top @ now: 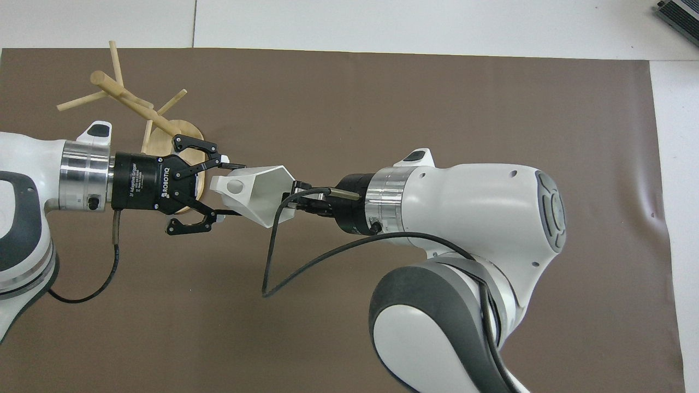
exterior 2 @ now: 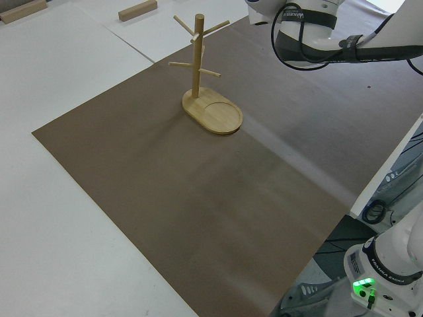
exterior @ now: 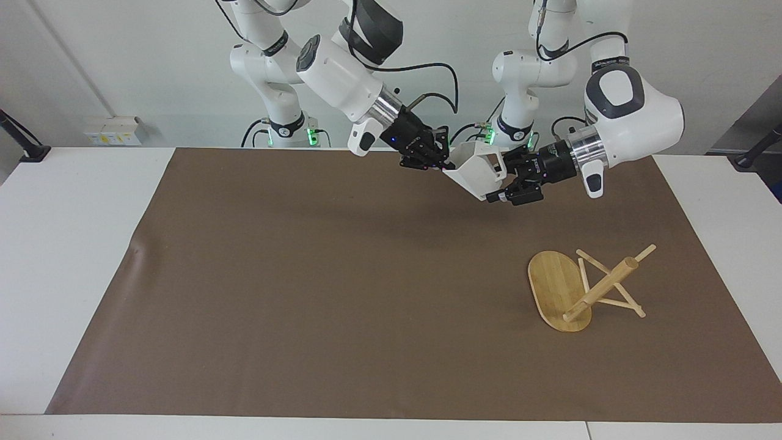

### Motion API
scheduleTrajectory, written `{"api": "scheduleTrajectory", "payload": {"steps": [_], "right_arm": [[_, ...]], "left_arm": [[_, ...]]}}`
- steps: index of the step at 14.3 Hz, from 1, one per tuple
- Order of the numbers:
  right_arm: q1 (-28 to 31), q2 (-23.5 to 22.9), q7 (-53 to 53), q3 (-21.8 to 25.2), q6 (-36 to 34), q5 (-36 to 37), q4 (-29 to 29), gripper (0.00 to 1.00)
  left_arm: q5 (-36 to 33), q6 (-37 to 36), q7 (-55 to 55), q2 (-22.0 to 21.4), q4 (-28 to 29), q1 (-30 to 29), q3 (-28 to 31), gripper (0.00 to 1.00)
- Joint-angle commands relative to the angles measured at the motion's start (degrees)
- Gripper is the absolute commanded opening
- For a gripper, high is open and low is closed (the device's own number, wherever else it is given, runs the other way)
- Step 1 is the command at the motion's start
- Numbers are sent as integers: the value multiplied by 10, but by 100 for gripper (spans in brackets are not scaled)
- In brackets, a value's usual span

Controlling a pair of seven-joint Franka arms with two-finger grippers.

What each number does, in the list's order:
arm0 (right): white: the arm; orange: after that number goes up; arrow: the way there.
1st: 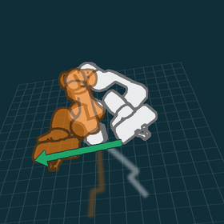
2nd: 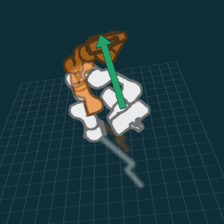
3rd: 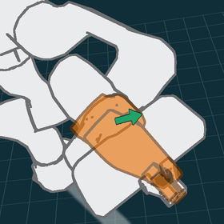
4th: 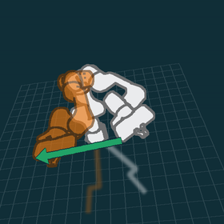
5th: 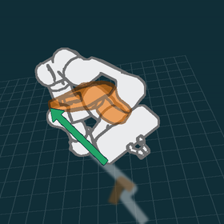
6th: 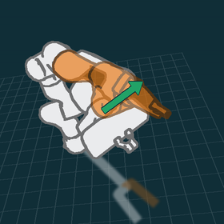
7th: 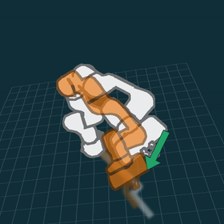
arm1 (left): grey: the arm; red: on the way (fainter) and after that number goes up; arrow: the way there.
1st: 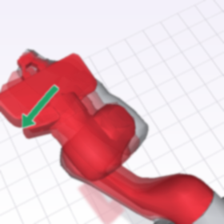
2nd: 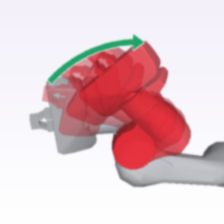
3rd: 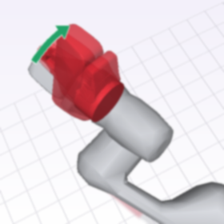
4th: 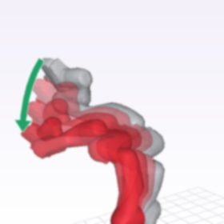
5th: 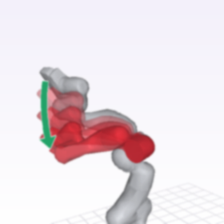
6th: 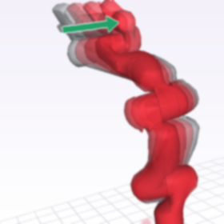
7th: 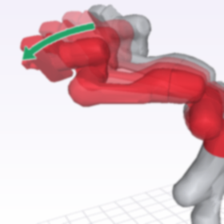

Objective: Hang cup on rack
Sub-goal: 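Bring the cup to the left gripper and grasp it with the left gripper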

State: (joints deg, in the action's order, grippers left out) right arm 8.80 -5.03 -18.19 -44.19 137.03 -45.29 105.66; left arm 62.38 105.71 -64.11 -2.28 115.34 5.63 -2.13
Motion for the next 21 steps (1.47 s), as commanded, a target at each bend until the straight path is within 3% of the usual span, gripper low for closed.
{"api": "scheduleTrajectory", "payload": {"steps": [1, 2, 4, 5, 7, 12, 14, 18, 21], "right_arm": [[3, -1, 1, -13, -6, -9, 0, 0], [3, -1, 0, -13, -6, -9, -1, 0], [3, -1, 0, -13, -7, -9, 0, 9], [3, -1, -1, -13, -7, -9, 0, 23], [3, 0, -1, -13, -8, -9, 0, 41], [4, -1, -1, -12, -7, -9, 0, 69], [4, -1, 0, -12, -7, -9, 0, 86], [5, -1, 1, -12, -7, -9, 0, 100], [5, -1, 1, -11, -7, -9, -1, 100]], "left_arm": [[0, -2, -8, 9, -16, 1, 0, 0], [0, -1, -8, 9, -17, 0, 0, 0], [0, -2, -9, 9, -15, -3, 0, 0], [0, -2, -10, 8, -15, -4, 1, 0], [-1, -2, -15, 7, -14, -4, 1, 0], [-20, -2, -22, 0, -2, -4, 2, 0], [-50, 0, -51, -4, 7, -5, 2, 0], [-130, 23, -97, -2, 8, -5, 2, 0], [-147, 92, -172, -4, 33, -5, 2, 0]]}}
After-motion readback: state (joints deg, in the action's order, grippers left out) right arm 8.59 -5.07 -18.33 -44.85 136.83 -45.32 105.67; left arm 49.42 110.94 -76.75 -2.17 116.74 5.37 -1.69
